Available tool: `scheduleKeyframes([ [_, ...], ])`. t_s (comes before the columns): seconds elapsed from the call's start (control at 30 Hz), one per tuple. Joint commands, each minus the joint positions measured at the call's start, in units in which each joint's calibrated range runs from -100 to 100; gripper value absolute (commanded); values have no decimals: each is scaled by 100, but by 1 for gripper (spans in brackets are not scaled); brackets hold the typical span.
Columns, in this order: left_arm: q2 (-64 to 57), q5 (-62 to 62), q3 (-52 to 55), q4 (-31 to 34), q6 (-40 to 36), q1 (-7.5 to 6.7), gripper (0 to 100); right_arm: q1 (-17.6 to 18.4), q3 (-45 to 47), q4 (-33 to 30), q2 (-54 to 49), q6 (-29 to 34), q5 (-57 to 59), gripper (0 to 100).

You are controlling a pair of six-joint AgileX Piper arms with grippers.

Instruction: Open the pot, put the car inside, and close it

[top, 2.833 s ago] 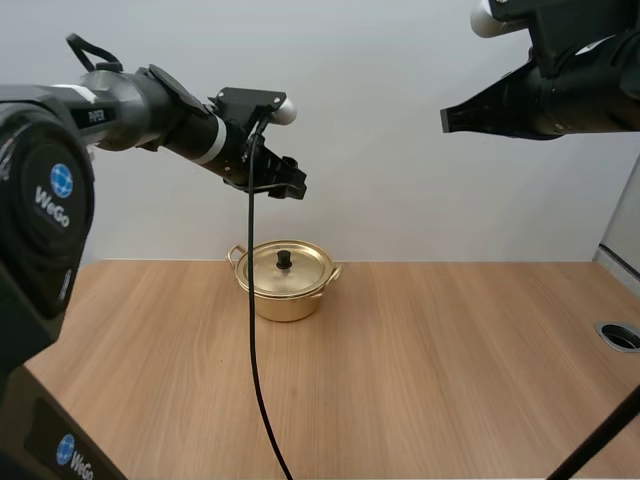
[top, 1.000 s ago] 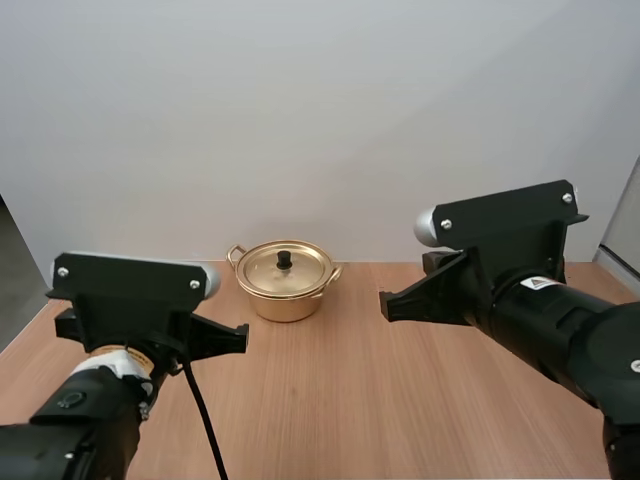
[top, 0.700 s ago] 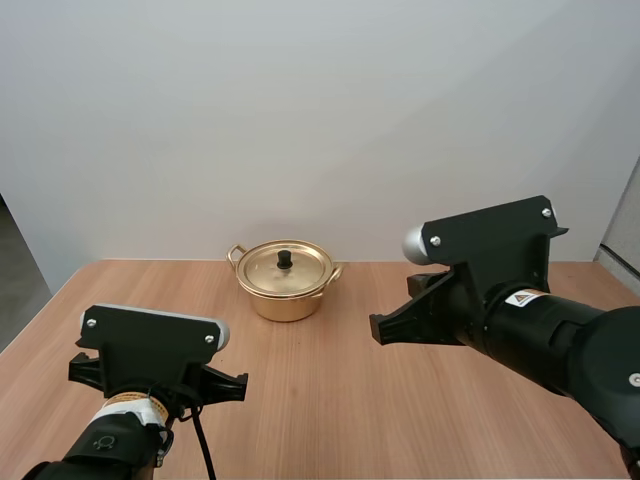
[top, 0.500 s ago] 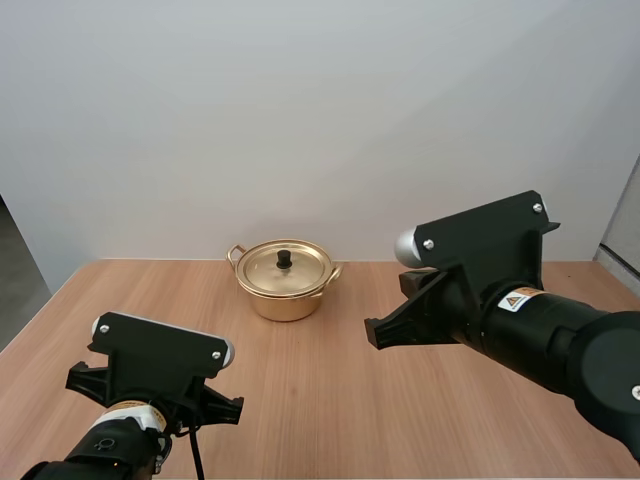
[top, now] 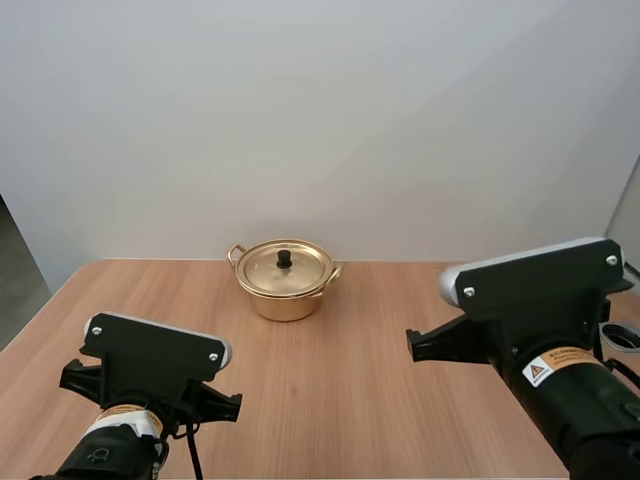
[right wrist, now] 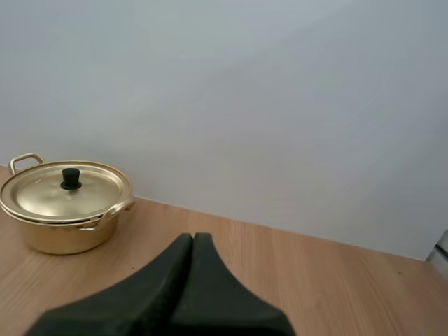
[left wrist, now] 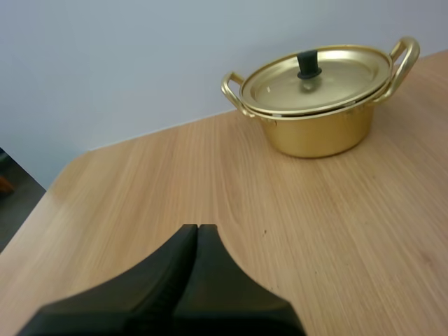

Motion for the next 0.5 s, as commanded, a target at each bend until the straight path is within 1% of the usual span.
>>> scheduleKeyframes([
  [0.0,-607,7,0,-8,-6,-6,0,1,378,125,-23,-3,-75,0],
  [0.17,-688,-375,0,-8,-6,-6,0,1,876,370,-23,-3,-75,0],
  [0.23,-688,-392,0,-47,-49,-6,0,1,931,453,-23,70,-58,0],
  [0.3,-688,-251,0,-367,-211,-6,0,1,931,433,-23,223,-58,0],
  [0.37,-688,142,0,-586,-266,-6,0,1,931,419,-23,249,-58,0],
  [0.47,-688,143,0,-519,-180,-6,0,1,931,324,-23,302,-58,0],
])
